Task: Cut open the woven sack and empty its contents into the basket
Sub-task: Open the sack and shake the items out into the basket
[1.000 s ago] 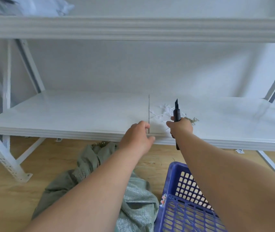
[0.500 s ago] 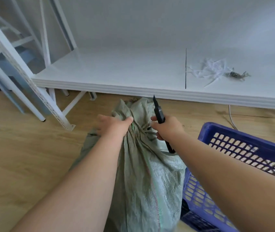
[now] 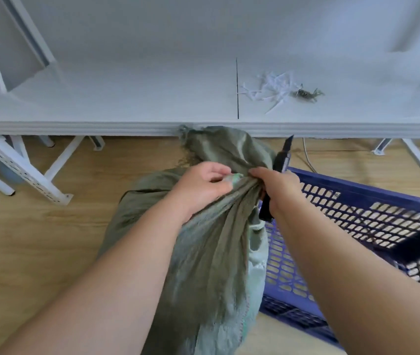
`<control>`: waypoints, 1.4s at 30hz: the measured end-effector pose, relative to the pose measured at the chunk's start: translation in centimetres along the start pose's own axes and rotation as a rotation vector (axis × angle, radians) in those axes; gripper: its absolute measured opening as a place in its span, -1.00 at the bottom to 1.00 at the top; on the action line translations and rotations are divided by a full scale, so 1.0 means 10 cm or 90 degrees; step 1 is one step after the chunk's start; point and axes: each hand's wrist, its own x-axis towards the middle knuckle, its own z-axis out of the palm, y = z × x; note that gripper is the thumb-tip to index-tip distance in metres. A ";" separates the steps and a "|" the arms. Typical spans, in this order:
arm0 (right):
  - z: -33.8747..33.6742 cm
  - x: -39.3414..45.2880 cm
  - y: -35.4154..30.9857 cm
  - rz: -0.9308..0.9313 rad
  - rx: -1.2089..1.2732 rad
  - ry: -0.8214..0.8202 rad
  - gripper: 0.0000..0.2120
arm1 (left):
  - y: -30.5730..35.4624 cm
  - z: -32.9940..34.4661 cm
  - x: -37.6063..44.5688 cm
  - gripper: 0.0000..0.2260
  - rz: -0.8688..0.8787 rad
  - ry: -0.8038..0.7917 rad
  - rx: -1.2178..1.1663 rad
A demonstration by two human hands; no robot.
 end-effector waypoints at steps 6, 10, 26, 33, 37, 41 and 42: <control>-0.87 0.11 0.48 0.127 0.056 0.261 -0.47 | -0.01 0.63 0.01 -0.04 -0.038 -0.063 0.589; -1.15 0.15 0.66 0.201 0.023 0.334 -0.24 | -0.17 1.06 0.04 -0.35 0.025 -0.133 0.701; -0.75 0.26 0.36 -0.189 -0.814 -0.001 -0.63 | -0.36 1.20 -0.02 -0.43 0.169 -0.205 0.763; -1.58 0.39 0.57 -0.024 -0.532 0.271 -0.69 | -0.19 1.13 0.02 -0.22 0.235 -0.077 0.584; -1.75 0.37 0.56 0.070 -0.416 0.324 -0.66 | -0.08 1.04 0.05 -0.28 0.205 -0.026 0.483; -1.58 0.32 0.39 0.025 -0.340 0.373 -0.50 | -0.24 0.97 0.12 -0.27 0.058 -0.117 0.685; -1.51 0.30 0.30 -0.051 -0.317 0.383 -0.50 | -0.26 0.98 0.12 -0.31 0.057 -0.122 0.692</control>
